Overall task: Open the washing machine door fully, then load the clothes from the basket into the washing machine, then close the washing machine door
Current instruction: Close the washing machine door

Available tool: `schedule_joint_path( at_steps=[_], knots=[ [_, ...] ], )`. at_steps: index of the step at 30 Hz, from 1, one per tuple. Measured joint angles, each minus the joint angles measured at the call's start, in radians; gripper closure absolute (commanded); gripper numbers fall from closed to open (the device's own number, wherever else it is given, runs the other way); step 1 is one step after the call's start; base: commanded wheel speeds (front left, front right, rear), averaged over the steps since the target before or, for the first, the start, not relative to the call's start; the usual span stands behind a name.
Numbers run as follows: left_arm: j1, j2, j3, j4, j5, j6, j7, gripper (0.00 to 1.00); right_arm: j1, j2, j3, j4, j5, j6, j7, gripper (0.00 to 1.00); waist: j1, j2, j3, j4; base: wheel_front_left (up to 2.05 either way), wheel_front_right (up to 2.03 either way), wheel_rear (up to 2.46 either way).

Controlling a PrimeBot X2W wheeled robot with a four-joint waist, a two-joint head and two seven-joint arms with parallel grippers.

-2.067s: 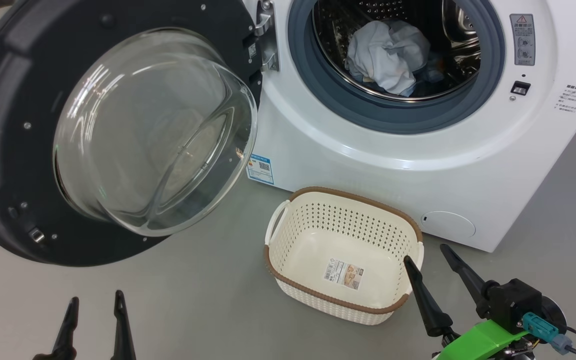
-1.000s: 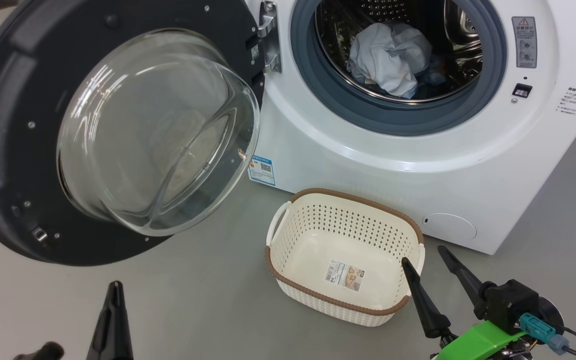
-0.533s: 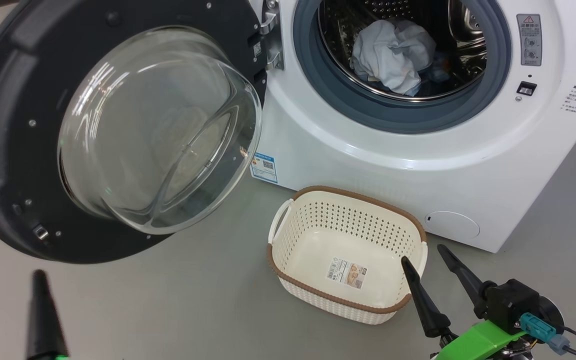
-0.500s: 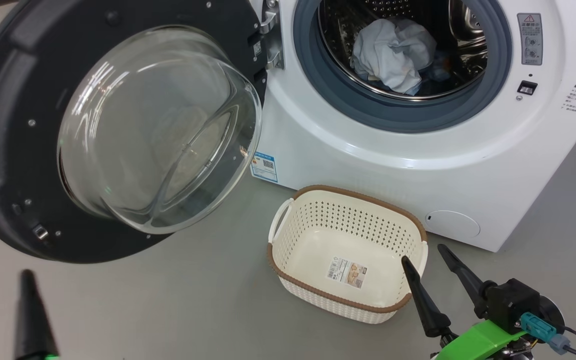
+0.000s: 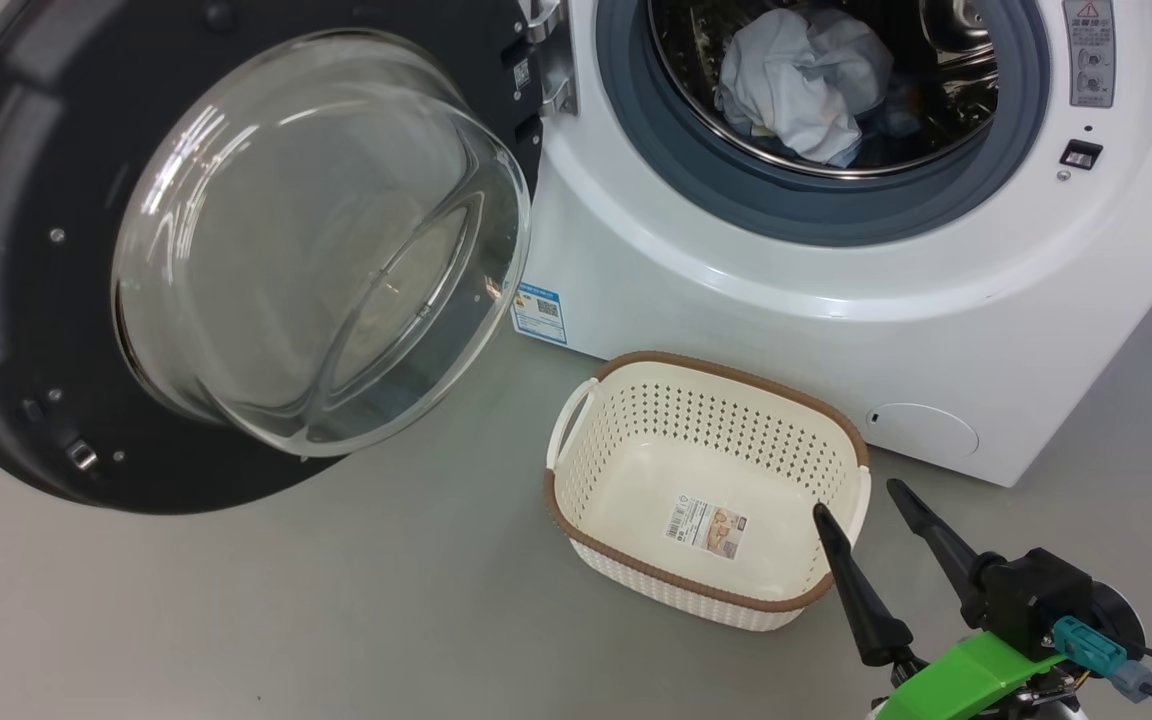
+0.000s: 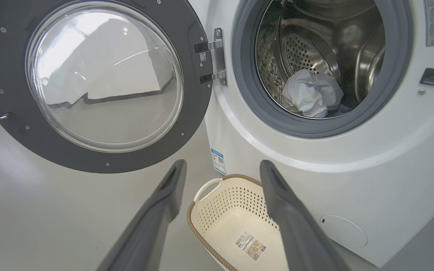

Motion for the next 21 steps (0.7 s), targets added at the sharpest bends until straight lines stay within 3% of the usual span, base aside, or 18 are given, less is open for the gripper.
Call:
schedule_joint_path(
  at_steps=[8, 21],
  knots=[
    [-0.194, 0.171, 0.013, 0.308, -0.029, 0.074, 0.096, 1.00, -0.032, -0.020, 0.009, -0.017, 0.000, 0.000, 0.017, 0.00, 0.0000, 0.0000, 0.024, -0.014, 0.00, 0.00, 0.00],
    [-0.386, 0.306, -0.110, 0.617, -0.010, 0.160, 0.281, 1.00, -0.052, -0.051, 0.028, -0.041, 0.000, 0.000, 0.052, 0.00, 0.0000, 0.0000, 0.065, -0.050, 0.00, 0.00, 0.00]
  ],
)
